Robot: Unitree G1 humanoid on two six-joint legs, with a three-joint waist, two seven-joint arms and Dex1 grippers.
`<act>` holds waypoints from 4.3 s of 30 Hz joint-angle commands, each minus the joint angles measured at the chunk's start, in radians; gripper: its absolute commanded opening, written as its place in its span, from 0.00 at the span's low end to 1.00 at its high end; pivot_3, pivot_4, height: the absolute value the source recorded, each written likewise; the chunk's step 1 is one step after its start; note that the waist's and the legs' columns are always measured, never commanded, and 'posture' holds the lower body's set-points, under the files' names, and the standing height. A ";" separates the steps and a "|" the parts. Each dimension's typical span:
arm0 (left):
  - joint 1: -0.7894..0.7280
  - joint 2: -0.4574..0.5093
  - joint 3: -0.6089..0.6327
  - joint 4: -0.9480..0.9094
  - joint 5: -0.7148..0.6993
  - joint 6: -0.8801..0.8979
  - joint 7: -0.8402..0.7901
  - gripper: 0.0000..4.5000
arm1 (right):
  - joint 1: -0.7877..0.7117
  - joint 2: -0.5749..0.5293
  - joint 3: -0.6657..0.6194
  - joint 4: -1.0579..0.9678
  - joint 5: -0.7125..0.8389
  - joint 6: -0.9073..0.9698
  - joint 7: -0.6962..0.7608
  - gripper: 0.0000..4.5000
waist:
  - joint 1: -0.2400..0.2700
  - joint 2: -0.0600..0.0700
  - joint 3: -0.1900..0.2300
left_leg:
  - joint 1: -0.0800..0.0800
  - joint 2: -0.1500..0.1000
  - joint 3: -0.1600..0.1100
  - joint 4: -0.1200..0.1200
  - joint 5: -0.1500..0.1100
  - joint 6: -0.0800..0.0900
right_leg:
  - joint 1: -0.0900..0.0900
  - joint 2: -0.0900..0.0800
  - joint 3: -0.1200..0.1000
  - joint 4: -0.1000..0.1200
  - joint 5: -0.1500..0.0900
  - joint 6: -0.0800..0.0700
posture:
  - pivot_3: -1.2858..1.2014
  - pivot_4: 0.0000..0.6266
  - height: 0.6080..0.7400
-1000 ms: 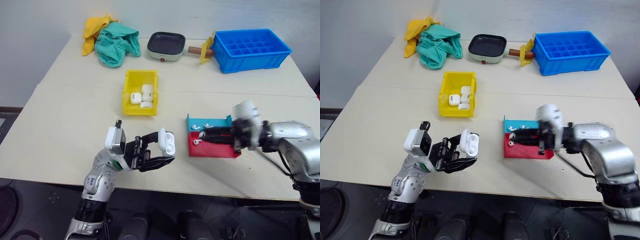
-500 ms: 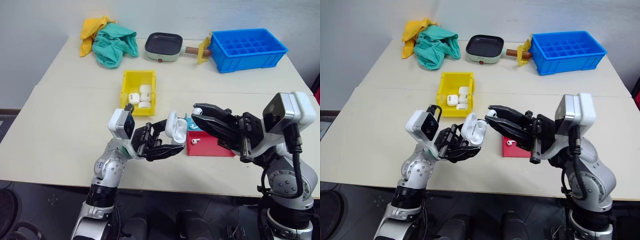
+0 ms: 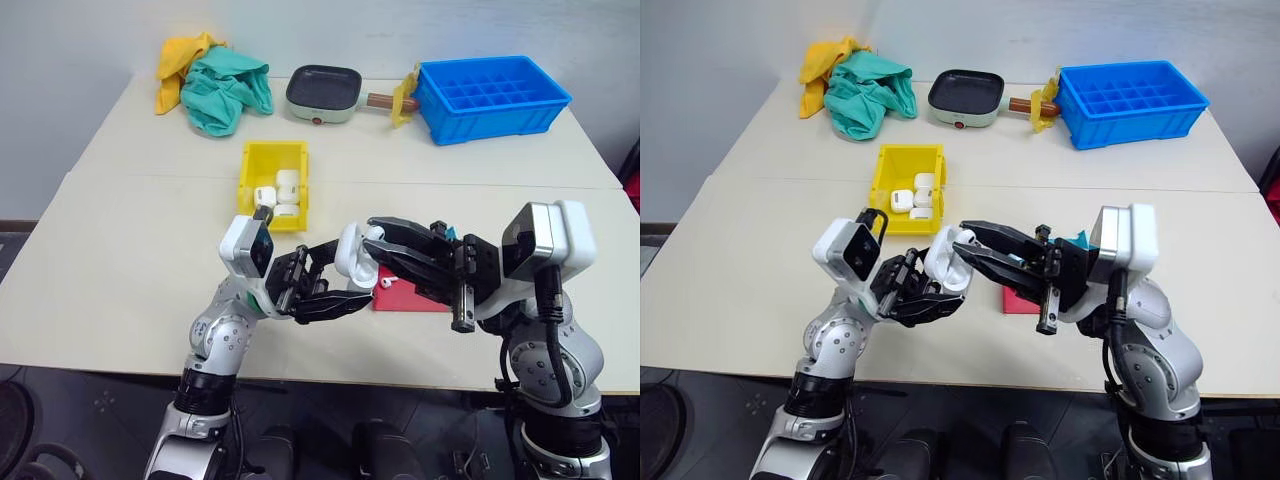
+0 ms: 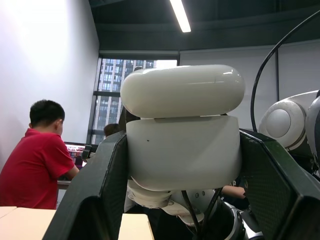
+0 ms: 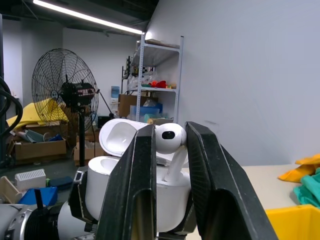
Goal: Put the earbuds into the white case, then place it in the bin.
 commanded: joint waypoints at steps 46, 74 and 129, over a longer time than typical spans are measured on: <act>0.178 0.172 0.152 0.032 0.107 -0.189 -0.031 0.62 | 0.609 -0.441 -0.579 0.511 -0.295 -0.309 0.277 1.00 | 0.001 0.000 0.000 | 0.003 -0.001 0.004 -0.002 -0.001 0.004 | 0.005 0.000 0.003 -0.006 0.000 0.000 | 0.52 0.24 1.00; 0.185 0.130 0.081 -0.040 0.126 -0.222 0.059 0.62 | -0.733 -0.357 0.455 1.173 -0.886 -0.144 0.371 0.46 | -0.004 0.002 0.000 | -0.014 -0.002 0.001 0.002 0.000 0.000 | -0.018 -0.001 0.002 0.003 0.001 0.000 | 0.52 0.24 1.00; 0.203 0.151 0.084 -0.063 0.123 -0.230 0.097 0.62 | -0.788 -0.250 0.438 1.380 -1.040 -0.242 0.445 0.10 | -0.019 0.003 0.000 | -0.014 -0.002 0.001 0.012 -0.001 -0.001 | -0.018 -0.001 0.003 0.013 0.001 0.000 | 0.52 0.24 1.00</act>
